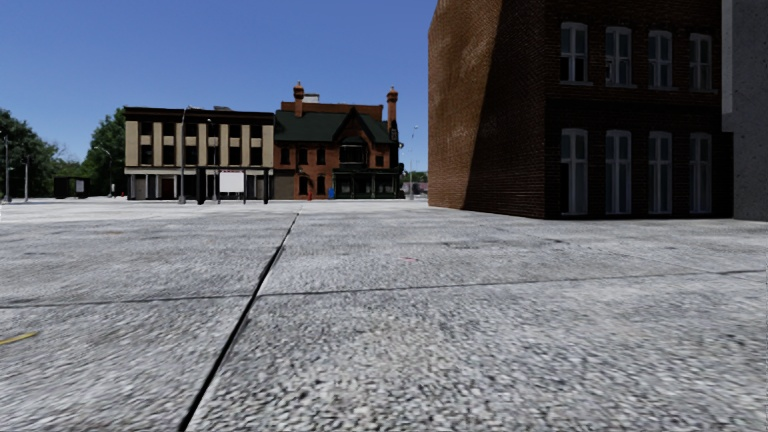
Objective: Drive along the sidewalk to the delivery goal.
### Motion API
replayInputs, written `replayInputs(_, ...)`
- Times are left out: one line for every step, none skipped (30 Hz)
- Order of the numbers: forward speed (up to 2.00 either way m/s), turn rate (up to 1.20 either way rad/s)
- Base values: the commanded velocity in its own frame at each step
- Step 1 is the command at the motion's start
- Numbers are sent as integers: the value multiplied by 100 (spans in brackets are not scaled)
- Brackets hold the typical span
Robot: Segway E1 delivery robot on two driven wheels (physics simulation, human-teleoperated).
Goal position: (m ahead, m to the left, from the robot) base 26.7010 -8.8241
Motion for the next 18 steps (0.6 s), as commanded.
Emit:
replayInputs(200, 0)
replayInputs(200, 0)
replayInputs(200, 0)
replayInputs(200, 0)
replayInputs(200, 0)
replayInputs(200, 0)
replayInputs(200, 0)
replayInputs(200, 0)
replayInputs(200, 0)
replayInputs(200, 0)
replayInputs(200, 0)
replayInputs(200, 0)
replayInputs(200, 0)
replayInputs(200, 0)
replayInputs(200, 0)
replayInputs(200, 0)
replayInputs(200, 0)
replayInputs(200, 0)
